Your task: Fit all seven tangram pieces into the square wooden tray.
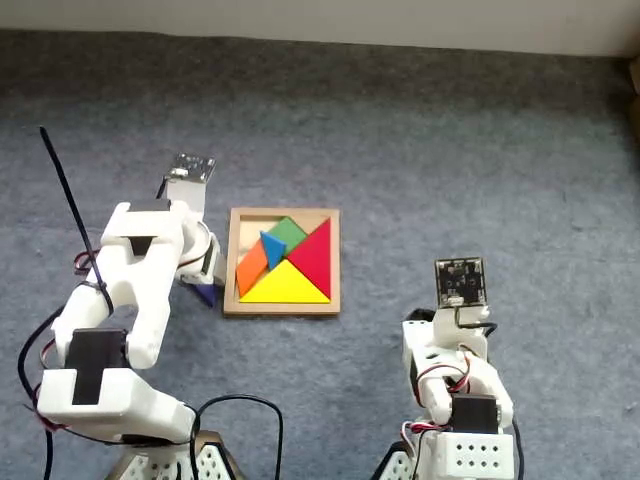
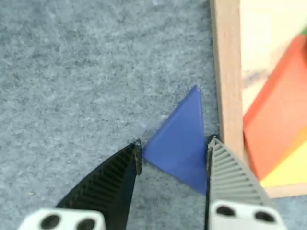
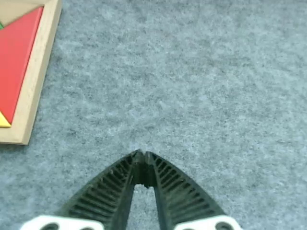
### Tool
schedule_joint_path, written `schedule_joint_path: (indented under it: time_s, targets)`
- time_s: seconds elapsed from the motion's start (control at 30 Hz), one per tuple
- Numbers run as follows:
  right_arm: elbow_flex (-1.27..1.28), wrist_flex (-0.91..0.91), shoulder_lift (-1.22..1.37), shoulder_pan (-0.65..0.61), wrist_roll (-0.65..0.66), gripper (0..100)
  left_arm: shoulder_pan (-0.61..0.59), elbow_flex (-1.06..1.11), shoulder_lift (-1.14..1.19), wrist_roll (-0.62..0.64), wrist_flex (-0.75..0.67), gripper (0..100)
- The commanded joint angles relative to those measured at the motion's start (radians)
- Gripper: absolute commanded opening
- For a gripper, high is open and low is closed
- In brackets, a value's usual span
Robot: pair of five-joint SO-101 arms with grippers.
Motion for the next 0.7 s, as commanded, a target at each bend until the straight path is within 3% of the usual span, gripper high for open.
schedule_joint_path:
  time_s: [0.0, 0.13, 0.43, 0.67]
  targets:
    - [0.147, -0.004, -0.015, 0.012, -0.006, 0.5, 0.024, -0.042, -0.015, -0.003, 0.020, 20]
    - [0.147, -0.004, -0.015, 0.012, -0.006, 0.5, 0.024, -0.091, -0.064, -0.014, 0.077, 15]
    - [0.147, -0.004, -0.015, 0.012, -0.006, 0.5, 0.025, -0.217, -0.119, -0.178, 0.132, 15]
    - [0.147, -0.004, -0.015, 0.012, -0.006, 0.5, 0.131, -0.257, -0.117, -0.284, 0.124, 15]
